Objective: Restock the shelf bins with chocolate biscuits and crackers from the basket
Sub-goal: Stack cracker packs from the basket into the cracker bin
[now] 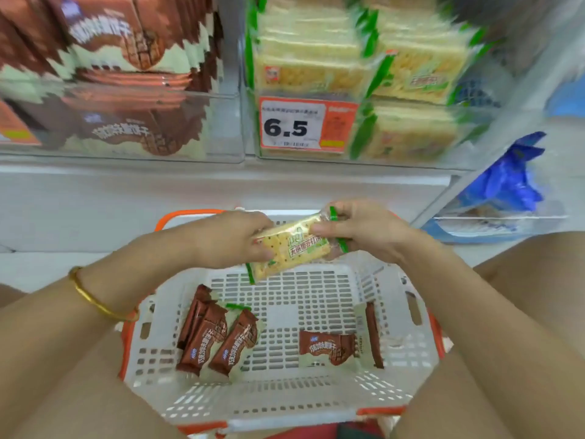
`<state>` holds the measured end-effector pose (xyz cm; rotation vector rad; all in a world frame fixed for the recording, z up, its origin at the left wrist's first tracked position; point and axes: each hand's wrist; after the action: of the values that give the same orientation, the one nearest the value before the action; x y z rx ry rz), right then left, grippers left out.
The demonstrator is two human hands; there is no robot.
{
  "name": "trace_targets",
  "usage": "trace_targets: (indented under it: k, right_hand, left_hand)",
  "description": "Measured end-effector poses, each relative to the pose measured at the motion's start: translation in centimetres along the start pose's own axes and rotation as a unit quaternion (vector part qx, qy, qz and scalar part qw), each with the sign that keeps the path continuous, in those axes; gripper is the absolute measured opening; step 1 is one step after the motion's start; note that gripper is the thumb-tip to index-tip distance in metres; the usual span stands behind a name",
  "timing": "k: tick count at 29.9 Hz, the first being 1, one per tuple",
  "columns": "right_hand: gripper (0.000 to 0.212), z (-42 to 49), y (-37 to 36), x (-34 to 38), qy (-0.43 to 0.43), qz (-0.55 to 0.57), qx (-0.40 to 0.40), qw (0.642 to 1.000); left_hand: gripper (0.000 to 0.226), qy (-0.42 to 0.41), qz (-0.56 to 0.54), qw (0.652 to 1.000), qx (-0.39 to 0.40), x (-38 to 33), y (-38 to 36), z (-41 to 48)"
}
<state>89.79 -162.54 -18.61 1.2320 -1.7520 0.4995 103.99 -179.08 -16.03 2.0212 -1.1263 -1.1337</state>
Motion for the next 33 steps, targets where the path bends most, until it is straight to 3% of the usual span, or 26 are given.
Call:
trace_targets:
  k: [4, 8, 10, 12, 15, 18, 22, 29, 33]
  right_hand:
    - [0.015, -3.5, 2.7, 1.5, 0.029, 0.027, -0.022, 0.999]
    - [0.031, -7.2, 5.4, 3.4, 0.125, -0.116, -0.128, 0.977]
    - [0.031, -8.6, 7.1, 4.6, 0.192, -0.109, -0.221, 0.95]
    - [0.028, -9.7, 9.2, 5.9, 0.241, -0.067, -0.301, 0.92]
    - [0.027, -10.4, 12.0, 7.3, 0.283, -0.028, -0.391, 0.875]
    - [0.023, -8.9, 13.7, 8.5, 0.272, -0.059, -0.435, 0.856]
    - [0.03, -5.7, 13.9, 9.6, 0.222, -0.172, -0.41, 0.868]
    - [0.049, -4.8, 13.8, 10.0, 0.165, -0.216, -0.427, 0.862]
    - [0.054, -4.8, 13.5, 9.3, 0.173, -0.241, -0.468, 0.832]
  left_hand:
    - [0.028, -0.028, -0.059, 0.996, -0.056, -2.7, 2.1, 0.0]
    - [0.032, -0.084, -0.034, 0.984, -0.151, -6.7, 4.7, -0.5]
    - [0.041, -0.126, -0.036, 0.958, -0.256, -9.2, 6.4, -0.7]
    - [0.057, -0.169, -0.022, 0.91, -0.378, -11.0, 7.9, -0.6]
    - [0.062, -0.171, 0.139, 0.85, -0.479, -12.0, 9.0, 0.8]
    - [0.06, -0.13, 0.223, 0.84, -0.477, -11.9, 8.8, 2.2]
    - [0.059, -0.11, 0.267, 0.848, -0.444, -11.4, 8.0, 3.5]
    - [0.064, -0.106, 0.27, 0.853, -0.434, -11.3, 7.8, 3.8]
    - [0.054, -0.141, 0.263, 0.826, -0.478, -11.2, 7.0, 2.9]
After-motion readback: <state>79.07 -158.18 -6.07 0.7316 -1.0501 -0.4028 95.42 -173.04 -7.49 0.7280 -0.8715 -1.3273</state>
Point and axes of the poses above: each hand's wrist, its own z-axis towards the middle knuckle, its own y-axis out of the back of the hand, x = y × z, and after that the axes turned 1 degree about -y, right-handed
